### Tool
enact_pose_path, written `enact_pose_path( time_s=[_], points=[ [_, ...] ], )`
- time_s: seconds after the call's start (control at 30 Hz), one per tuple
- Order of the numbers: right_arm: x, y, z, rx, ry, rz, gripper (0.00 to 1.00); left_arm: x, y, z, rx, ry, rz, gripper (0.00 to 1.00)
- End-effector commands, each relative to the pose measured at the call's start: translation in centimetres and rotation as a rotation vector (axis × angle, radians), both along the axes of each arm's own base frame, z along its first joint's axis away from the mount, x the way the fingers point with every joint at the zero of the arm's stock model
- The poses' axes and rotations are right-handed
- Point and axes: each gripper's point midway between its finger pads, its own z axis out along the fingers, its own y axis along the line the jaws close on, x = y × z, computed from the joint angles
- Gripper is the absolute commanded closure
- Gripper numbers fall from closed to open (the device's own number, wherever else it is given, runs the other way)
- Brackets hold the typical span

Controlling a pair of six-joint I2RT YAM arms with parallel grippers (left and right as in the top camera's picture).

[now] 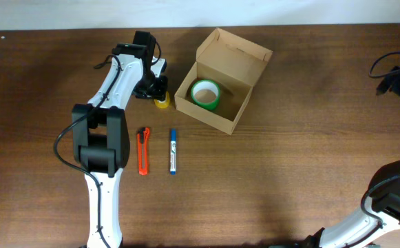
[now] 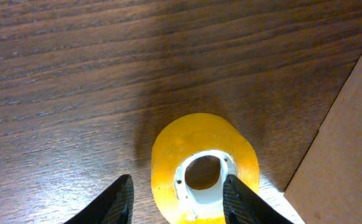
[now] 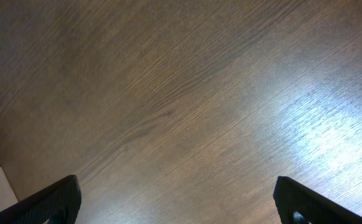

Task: Pack container
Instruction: 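Move the left gripper down onto the yellow tape roll, then grasp the yellow tape roll with the left gripper and lift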

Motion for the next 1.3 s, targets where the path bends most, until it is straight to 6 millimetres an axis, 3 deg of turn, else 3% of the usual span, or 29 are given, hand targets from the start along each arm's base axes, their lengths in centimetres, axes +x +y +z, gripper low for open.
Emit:
enact_pose_path(
  time_s=[0.0, 0.63, 0.67, 0.77, 0.83, 1.13, 1.27],
  points=[
    [0.2, 0.2, -0.7, 0.02, 0.011, 0.011, 0.01, 0.0, 0.4, -0.8, 0.02, 0.011, 0.009, 0.55],
    [0.2, 0.2, -0.7, 0.02, 0.012, 0.011, 0.01, 0.0, 1.2, -1.5, 0.066, 0.012, 0.01, 0.56],
    [0.2, 0.2, -0.7, 0.02, 0.012, 0.011, 0.01, 0.1, 1.2, -1.5, 0.067, 0.011, 0.01, 0.6],
    [0.2, 0.2, -0.7, 0.02, 0.011, 0.011, 0.01, 0.2, 1.1, -1.5, 0.066, 0.007, 0.011, 0.86],
    [0.2, 0.2, -0.7, 0.02, 0.011, 0.011, 0.01, 0.1, 1.2, -1.6, 0.066, 0.01, 0.011, 0.98],
    [0.1, 0.3, -0.7, 0.021, 0.013, 0.011, 0.01, 0.0, 1.2, -1.6, 0.067, 0.017, 0.01, 0.98],
    [0.1, 0.3, -0.7, 0.022, 0.014, 0.011, 0.01, 0.1, 1.2, -0.5, 0.072, 0.016, -0.023, 0.98]
  ],
)
